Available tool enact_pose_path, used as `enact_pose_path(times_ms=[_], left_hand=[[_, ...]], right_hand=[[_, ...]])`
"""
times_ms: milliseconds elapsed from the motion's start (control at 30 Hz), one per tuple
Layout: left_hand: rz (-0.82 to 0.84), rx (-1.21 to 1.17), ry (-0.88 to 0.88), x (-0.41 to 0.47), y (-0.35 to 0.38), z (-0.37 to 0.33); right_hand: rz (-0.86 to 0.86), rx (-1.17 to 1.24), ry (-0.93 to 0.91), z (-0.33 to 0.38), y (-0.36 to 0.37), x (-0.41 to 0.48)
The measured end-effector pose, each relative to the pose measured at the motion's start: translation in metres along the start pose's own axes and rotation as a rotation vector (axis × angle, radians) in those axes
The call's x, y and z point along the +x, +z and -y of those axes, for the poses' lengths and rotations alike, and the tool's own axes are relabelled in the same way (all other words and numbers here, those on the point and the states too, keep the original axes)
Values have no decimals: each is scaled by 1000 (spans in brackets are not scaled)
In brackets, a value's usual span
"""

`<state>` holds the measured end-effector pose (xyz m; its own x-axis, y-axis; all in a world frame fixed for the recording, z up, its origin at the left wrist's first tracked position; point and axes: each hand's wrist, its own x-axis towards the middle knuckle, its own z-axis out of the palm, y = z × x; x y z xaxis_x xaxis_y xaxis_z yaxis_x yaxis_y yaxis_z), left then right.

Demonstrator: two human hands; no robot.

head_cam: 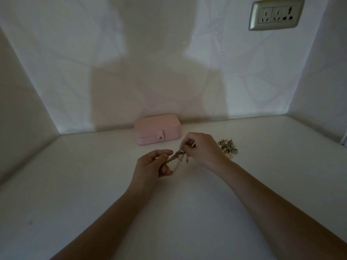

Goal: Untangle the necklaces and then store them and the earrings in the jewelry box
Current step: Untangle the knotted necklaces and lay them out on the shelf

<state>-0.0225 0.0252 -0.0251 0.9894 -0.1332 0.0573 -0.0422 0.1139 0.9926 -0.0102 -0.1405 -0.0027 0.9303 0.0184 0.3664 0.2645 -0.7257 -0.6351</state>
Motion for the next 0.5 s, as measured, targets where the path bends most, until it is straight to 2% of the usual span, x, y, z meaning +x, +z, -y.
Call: enact_pose_path(times_ms=[167, 333, 500], left_hand=[[23, 69, 24, -3, 0, -3], [58, 222, 92, -4, 3, -2], [1, 319, 164, -1, 0, 5]], right_hand=[[78, 297, 166, -2, -3, 2], [192, 459, 114, 1, 0, -1], [337, 629, 67, 6, -5, -3]])
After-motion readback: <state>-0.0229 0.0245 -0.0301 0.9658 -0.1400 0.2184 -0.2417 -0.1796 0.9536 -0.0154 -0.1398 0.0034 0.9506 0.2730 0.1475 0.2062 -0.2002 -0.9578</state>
